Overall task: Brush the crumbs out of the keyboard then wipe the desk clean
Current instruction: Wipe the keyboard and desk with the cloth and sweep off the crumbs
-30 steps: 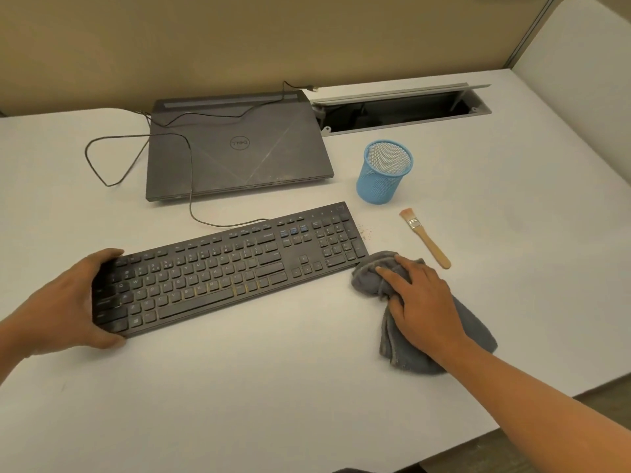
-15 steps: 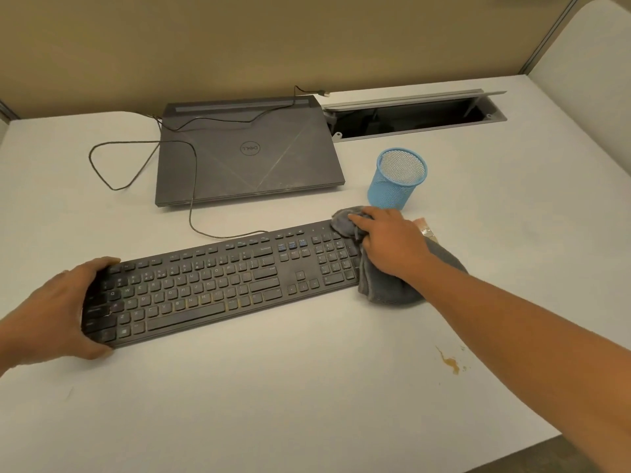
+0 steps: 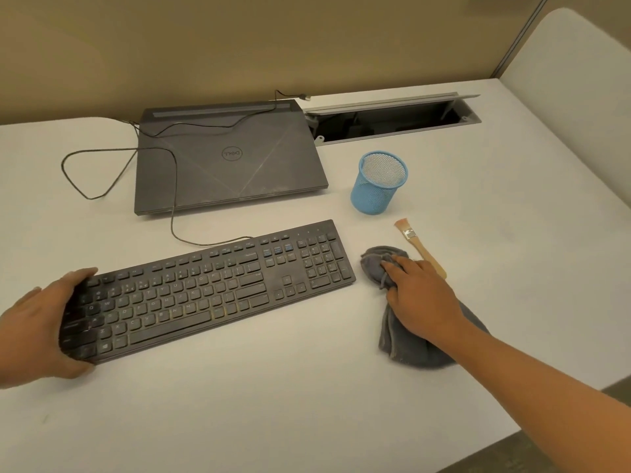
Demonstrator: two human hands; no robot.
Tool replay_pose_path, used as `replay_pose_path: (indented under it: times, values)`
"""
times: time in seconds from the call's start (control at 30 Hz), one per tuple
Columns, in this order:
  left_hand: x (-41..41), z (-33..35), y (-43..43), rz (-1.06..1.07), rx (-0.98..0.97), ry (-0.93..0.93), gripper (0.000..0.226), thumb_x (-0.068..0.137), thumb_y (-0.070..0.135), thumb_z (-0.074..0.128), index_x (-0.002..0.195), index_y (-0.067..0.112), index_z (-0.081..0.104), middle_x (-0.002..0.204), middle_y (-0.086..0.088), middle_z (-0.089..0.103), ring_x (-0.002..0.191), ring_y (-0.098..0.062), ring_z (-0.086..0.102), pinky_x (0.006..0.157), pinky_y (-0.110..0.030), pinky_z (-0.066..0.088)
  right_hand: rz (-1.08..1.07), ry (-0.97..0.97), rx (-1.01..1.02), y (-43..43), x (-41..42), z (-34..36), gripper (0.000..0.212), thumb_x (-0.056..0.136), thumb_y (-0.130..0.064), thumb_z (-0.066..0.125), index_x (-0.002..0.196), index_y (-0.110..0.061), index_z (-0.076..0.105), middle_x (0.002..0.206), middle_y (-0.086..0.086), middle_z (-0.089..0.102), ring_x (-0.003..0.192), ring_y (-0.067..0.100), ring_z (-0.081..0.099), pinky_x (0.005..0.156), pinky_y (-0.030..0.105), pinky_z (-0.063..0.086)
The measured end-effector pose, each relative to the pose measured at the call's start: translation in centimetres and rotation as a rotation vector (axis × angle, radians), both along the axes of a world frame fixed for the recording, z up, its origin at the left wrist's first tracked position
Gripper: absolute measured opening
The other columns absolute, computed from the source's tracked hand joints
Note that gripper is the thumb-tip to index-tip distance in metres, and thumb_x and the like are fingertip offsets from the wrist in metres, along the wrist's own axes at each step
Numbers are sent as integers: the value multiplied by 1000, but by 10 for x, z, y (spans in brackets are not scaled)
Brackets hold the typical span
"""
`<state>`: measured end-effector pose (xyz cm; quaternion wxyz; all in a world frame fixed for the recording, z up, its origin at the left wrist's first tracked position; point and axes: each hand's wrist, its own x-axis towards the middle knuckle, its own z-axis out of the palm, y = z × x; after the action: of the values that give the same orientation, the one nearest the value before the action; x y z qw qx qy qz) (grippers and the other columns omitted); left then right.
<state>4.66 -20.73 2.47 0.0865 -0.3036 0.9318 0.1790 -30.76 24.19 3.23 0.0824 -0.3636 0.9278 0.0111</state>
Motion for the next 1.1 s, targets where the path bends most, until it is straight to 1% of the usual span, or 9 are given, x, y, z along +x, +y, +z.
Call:
replay_pose_path:
  times: [0.07, 0.2, 0.37, 0.43, 0.5, 0.57, 0.63, 0.87, 1.1]
  values:
    - [-5, 3, -1, 21, 39, -9, 145, 23, 42, 90, 152, 31, 26, 136, -9, 53, 118, -22, 45, 109, -48, 33, -34, -3, 11, 17, 7, 0, 51, 98, -30, 44, 148, -23, 42, 148, -2, 46, 126, 26, 43, 99, 36, 46]
    - [-7, 4, 11, 79, 91, 16, 145, 30, 32, 96, 151, 46, 16, 136, -7, 52, 119, -30, 47, 99, -50, 43, -92, 9, 21, 46, 19, -1, 51, 97, -30, 46, 147, -22, 45, 148, -2, 47, 123, 26, 45, 95, 36, 48]
    - [-19, 13, 20, 3, 75, -26, 141, 31, 44, 91, 151, 40, 16, 129, -1, 52, 115, -29, 52, 94, -46, 46, -101, 38, 7, 51, 24, -6, 49, 90, -21, 60, 138, -14, 56, 137, 7, 58, 110, 32, 54, 85, 40, 54]
    - [-23, 12, 22, 6, 79, -22, 144, 23, 47, 93, 147, 44, 20, 126, 0, 54, 107, -26, 55, 98, -49, 42, -103, 36, -19, 50, 27, -5, 49, 91, -20, 58, 140, -16, 54, 141, 5, 55, 115, 31, 51, 91, 40, 52]
    - [-25, 10, 26, -1, 46, -5, 143, 20, 56, 90, 145, 46, 21, 137, -1, 48, 117, -27, 52, 108, -54, 31, -147, -1, -78, 46, 26, 3, 48, 96, -23, 51, 144, -21, 49, 147, -1, 48, 124, 27, 44, 99, 38, 47]
    - [-32, 12, 41, -19, -27, 33, 142, 29, 67, 84, 151, 28, 23, 154, -5, 32, 139, -30, 35, 116, -54, 20, -183, 17, -156, 34, 20, 14, 46, 98, -24, 47, 144, -24, 49, 149, -4, 46, 124, 25, 42, 96, 38, 47]
    - [-45, 15, 72, -17, -103, 163, 132, 44, 69, 85, 150, 17, 27, 157, -8, 29, 144, -29, 27, 118, -52, 20, -199, 58, -167, 13, 8, 20, 46, 97, -25, 46, 144, -25, 49, 147, -5, 47, 118, 27, 44, 88, 41, 49]
    - [-93, -10, 209, -103, -142, 362, 88, 84, 74, 43, 147, 13, 38, 155, -4, 37, 147, -18, 23, 121, -42, 18, -279, -46, 1, -19, -14, 9, 41, 98, -30, 38, 133, -18, 54, 133, 3, 55, 110, 30, 44, 83, 41, 47]
    - [-100, -33, 253, -120, -112, 367, 76, 94, 62, 35, 143, 6, 46, 154, -7, 39, 147, -22, 25, 120, -41, 18, -365, -72, -21, 18, 1, 9, 39, 98, -31, 38, 131, -18, 54, 131, 2, 55, 110, 28, 43, 84, 39, 47]
